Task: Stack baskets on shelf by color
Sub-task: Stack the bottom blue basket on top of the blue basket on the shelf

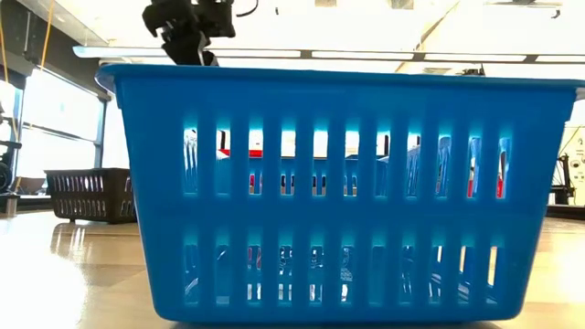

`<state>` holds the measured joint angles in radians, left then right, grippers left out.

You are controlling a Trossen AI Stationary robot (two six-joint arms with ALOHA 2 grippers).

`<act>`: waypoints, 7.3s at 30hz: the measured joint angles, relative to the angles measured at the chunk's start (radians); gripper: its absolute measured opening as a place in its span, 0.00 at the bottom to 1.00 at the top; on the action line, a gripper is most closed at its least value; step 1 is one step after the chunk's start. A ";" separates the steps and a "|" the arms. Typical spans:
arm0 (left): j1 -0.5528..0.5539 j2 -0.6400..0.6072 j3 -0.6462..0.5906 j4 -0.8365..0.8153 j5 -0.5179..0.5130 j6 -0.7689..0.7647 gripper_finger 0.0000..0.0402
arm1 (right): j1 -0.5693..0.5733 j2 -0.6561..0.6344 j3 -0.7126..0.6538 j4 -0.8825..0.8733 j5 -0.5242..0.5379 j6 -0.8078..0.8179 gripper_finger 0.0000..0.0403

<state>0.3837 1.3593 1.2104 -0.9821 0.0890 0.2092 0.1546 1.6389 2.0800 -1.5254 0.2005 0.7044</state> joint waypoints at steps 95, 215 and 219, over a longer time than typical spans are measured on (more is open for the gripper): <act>-0.481 -0.071 -0.064 -0.183 -0.259 -0.389 0.45 | 0.494 0.722 0.000 0.515 -0.153 -0.074 0.03; -0.219 -0.071 -0.065 -0.165 -0.343 -0.472 0.45 | -0.509 -0.237 -0.902 0.710 0.050 -1.213 0.00; -0.219 -0.071 -0.065 -0.165 -0.343 -0.472 0.45 | -0.510 -0.207 -0.902 0.703 0.034 -1.208 0.00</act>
<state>0.1642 1.2881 1.1458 -1.1469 -0.2543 -0.2623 -0.3553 1.4315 1.1778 -0.8219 0.2343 -0.5036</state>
